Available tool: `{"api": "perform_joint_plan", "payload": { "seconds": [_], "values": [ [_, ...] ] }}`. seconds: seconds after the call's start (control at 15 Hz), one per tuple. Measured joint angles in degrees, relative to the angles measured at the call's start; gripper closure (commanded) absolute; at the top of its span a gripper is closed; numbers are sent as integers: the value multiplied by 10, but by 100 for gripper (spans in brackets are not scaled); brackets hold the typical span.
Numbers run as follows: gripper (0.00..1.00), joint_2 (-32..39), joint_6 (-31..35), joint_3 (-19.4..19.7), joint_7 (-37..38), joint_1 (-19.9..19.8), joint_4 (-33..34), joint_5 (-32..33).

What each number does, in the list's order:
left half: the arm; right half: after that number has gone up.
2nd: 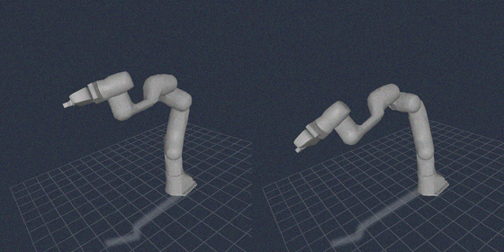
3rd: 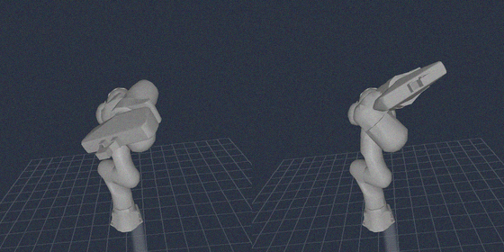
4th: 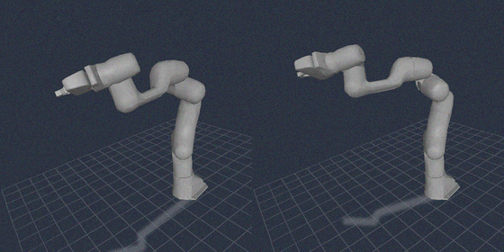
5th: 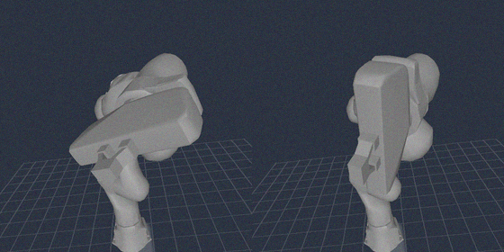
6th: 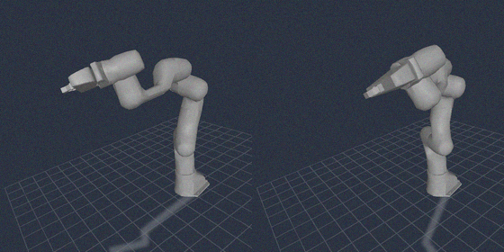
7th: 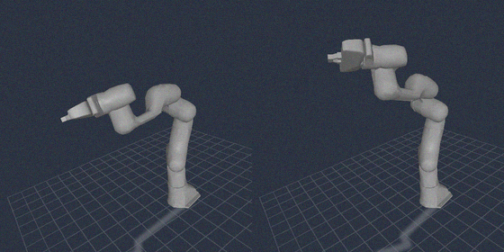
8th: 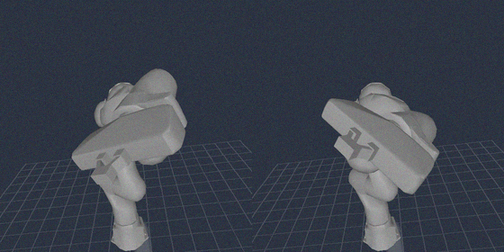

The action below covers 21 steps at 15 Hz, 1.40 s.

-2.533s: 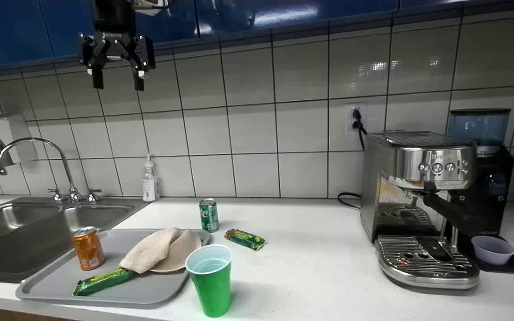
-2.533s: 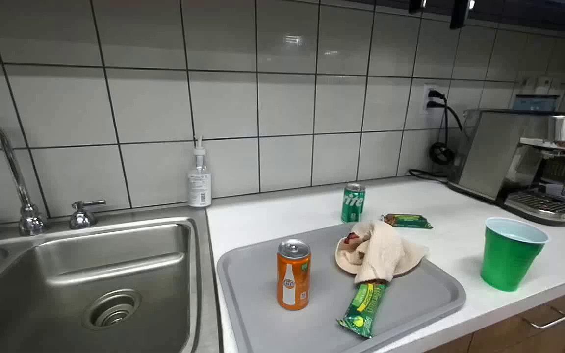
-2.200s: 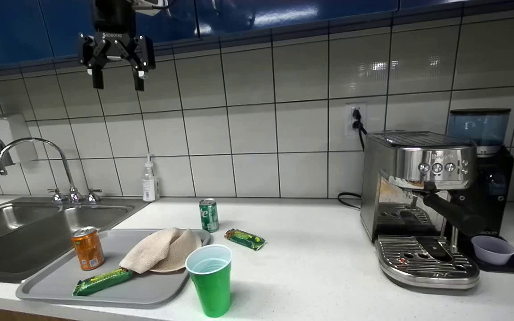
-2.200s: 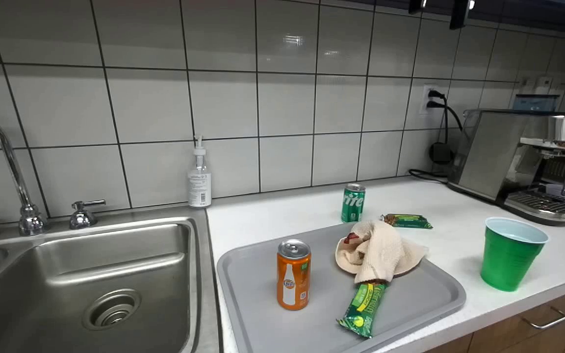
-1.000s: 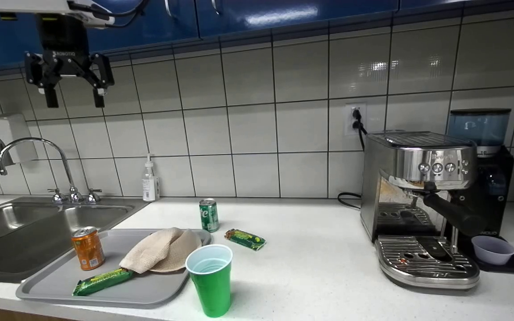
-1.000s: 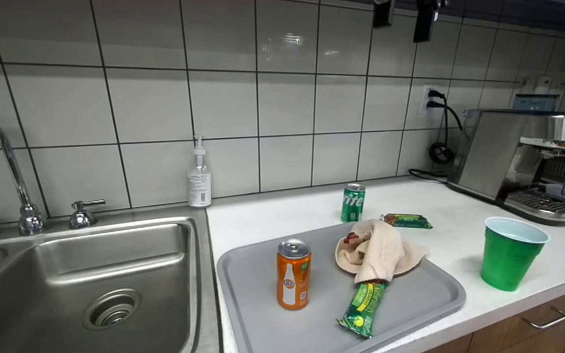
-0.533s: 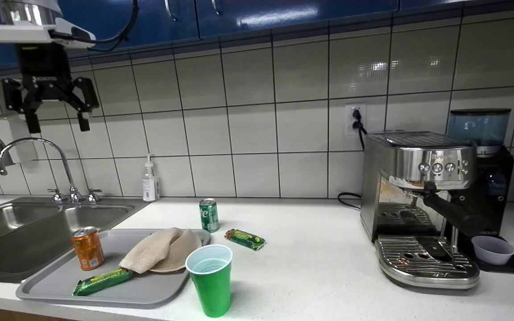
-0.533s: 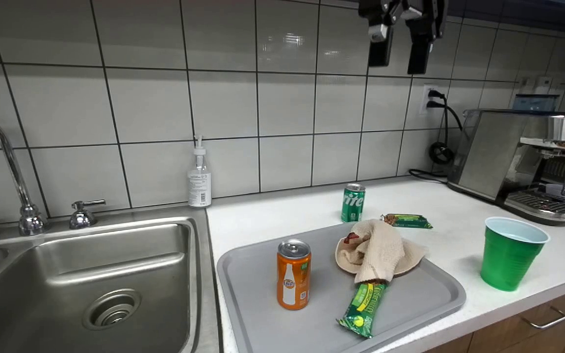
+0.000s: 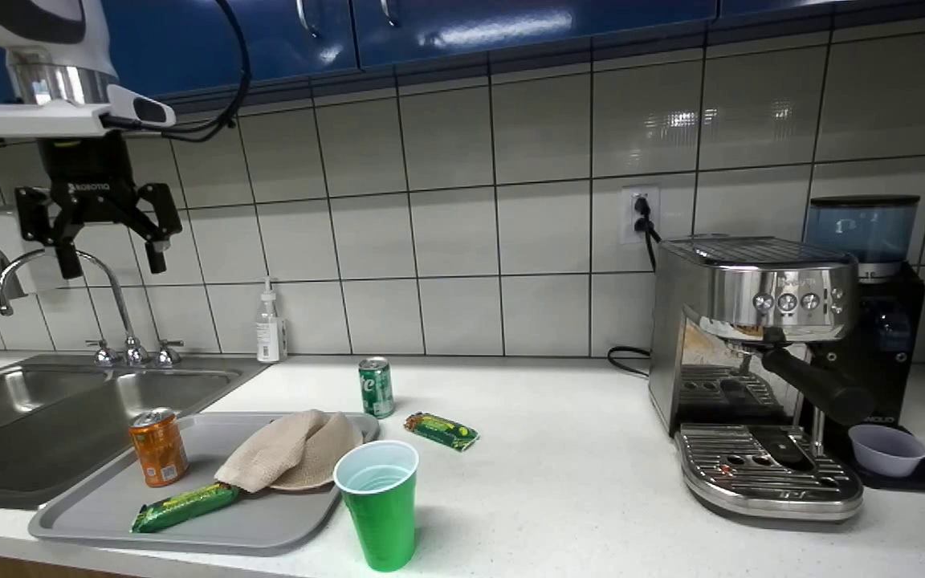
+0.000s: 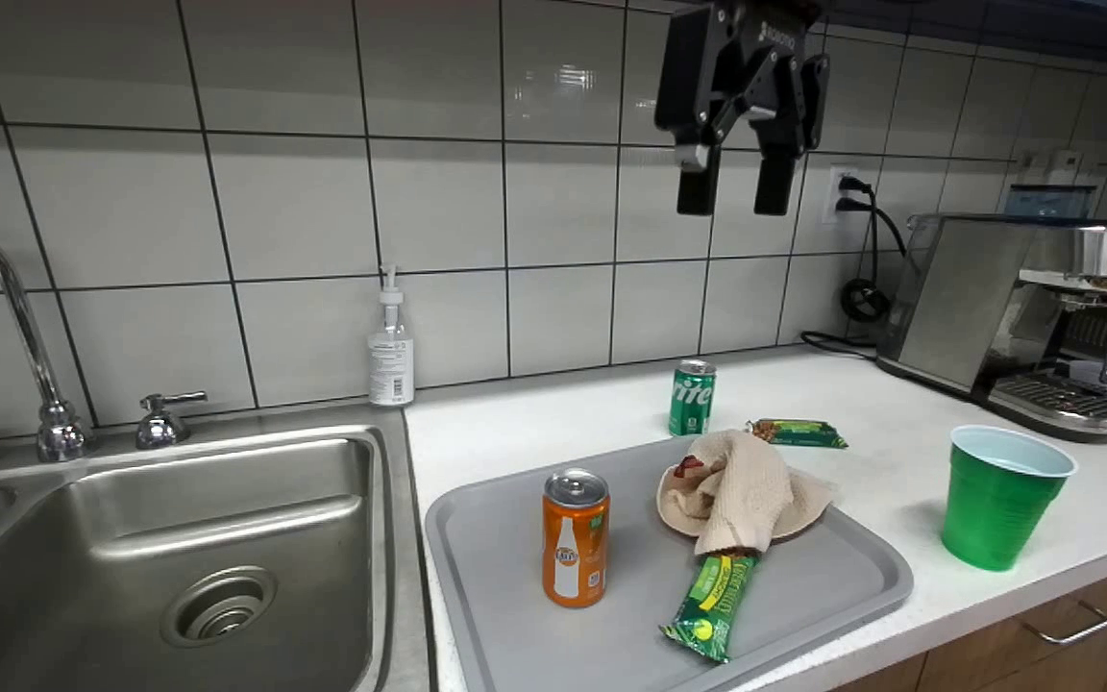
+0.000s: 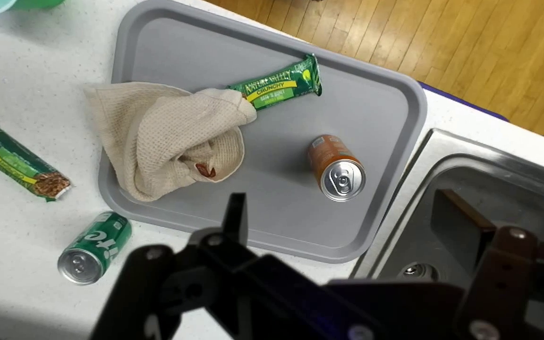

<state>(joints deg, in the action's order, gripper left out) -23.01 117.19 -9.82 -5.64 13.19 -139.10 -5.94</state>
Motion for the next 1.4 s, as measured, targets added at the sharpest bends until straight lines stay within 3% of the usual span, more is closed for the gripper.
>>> {"api": "perform_joint_plan", "payload": {
  "seconds": [0.53,1.4],
  "values": [
    [0,88,38,-13,15,0,34,1],
    [0,111,46,-28,18,14,35,0]
  ]
}}
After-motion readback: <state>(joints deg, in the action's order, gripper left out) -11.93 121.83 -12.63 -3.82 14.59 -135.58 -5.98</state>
